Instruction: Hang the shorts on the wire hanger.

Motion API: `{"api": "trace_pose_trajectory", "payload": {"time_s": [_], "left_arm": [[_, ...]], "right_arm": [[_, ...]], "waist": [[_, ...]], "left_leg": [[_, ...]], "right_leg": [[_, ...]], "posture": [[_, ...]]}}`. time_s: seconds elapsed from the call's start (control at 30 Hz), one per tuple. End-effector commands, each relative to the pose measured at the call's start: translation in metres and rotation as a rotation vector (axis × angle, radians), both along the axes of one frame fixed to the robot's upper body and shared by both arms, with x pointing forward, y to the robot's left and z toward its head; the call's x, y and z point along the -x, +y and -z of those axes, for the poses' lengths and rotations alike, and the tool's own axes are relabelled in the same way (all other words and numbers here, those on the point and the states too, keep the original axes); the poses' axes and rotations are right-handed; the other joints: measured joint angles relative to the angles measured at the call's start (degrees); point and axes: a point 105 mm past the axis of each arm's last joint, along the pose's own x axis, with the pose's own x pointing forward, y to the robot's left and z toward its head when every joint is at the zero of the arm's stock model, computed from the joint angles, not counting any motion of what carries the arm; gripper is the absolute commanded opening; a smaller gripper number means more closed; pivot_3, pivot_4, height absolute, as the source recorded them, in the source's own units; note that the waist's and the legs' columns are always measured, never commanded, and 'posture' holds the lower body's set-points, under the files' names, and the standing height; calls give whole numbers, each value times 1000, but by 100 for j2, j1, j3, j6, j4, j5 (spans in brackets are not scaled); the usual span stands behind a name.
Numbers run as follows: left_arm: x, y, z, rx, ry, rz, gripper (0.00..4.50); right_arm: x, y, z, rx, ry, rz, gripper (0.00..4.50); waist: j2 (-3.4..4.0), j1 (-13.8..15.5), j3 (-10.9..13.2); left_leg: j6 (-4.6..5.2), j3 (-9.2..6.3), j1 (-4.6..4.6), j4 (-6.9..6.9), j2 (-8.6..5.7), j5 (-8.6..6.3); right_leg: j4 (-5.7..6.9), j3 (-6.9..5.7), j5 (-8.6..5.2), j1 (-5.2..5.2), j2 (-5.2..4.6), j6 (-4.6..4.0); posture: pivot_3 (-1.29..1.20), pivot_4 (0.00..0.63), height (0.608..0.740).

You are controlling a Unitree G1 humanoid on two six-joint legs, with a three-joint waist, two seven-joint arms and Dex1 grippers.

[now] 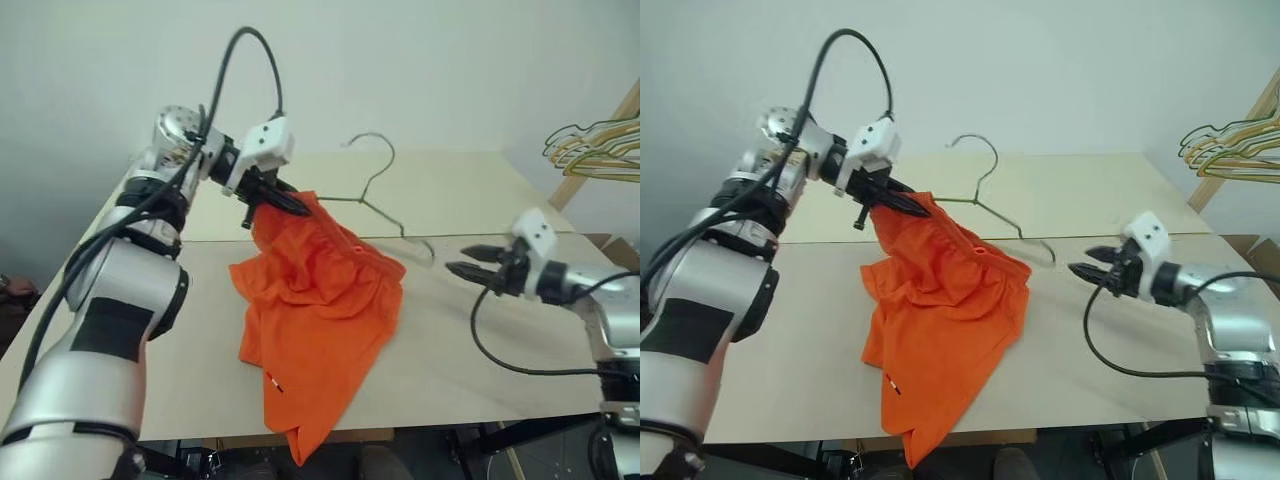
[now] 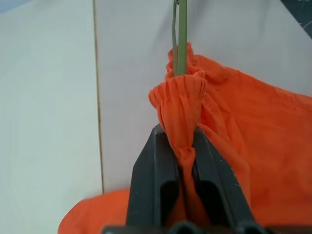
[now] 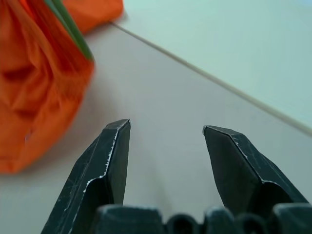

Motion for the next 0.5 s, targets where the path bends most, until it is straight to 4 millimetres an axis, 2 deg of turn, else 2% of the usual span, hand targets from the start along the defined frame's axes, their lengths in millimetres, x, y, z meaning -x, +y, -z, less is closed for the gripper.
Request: {"api": "trace_pose_trajectory", "payload": {"time_s": [0.03,0.17,0.33,0.5], "left_arm": [[2,-8,-15,30,-44,34,0],[3,-10,-18,43,-52,42,0],[3,-9,-19,44,-55,43,0],[3,-7,-17,40,-56,37,0]], "right_arm": [[4,19,4,-60,-6,-40,2854],[5,43,19,-120,16,-77,2854],[-4,72,18,-191,-22,-120,2854],[-18,90,20,-231,-31,-126,2854]], "waist": [[0,1,0],[0,-13,0],[0,-8,0],[1,0,0]], "left_leg": [[1,0,2,1,-1,0],[8,-11,6,10,-1,-5],[6,-27,4,11,-3,-3],[6,-28,3,15,-4,-3]], "right_leg": [[0,1,0,2,0,0],[19,15,0,-3,1,1],[45,22,0,-6,3,2],[47,23,1,-6,2,3]], "posture": [[-99,0,740],[-95,0,740],[-93,0,740],[-83,0,740]]}}
